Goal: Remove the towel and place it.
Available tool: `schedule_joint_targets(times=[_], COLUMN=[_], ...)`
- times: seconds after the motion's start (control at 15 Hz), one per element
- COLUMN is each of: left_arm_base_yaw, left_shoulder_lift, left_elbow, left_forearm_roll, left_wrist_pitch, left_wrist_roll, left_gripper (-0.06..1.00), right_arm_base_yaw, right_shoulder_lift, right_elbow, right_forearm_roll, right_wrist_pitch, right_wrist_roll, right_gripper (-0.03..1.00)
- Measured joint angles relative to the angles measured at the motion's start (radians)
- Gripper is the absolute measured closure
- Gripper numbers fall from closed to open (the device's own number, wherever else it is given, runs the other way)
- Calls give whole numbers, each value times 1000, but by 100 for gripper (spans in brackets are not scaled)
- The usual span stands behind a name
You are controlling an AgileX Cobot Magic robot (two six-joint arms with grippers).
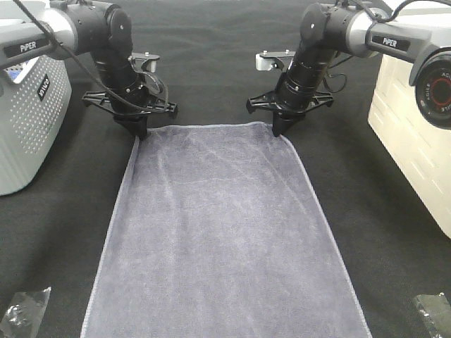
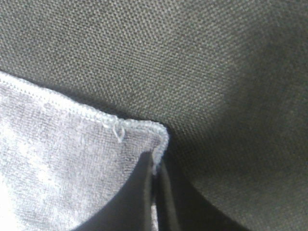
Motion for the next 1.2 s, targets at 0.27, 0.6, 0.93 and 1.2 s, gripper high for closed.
schedule_joint_targets(times=[0.27, 0.6, 0.93, 1.2], left_arm_base_yaw=[0, 0, 0, 0], left_shoulder_lift=[0, -13, -25, -25], left_elbow=[0, 1, 1, 1], left_forearm_roll=[11, 14, 42, 53], left_wrist_pitch=[-109, -331, -614, -799], left_wrist_roll=[12, 51, 56, 78], left_gripper=[94, 94, 94, 94], right_arm_base_yaw=[3, 3, 3, 3], right_shoulder_lift=[0, -1, -1, -1], right_elbow=[-149, -217, -217, -217], right_forearm_roll=[-50, -73, -106, -106], right_wrist_pitch=[-72, -157, -341, -492], right_wrist_roll=[-5, -5, -4, 6], right_gripper=[95, 95, 95, 95])
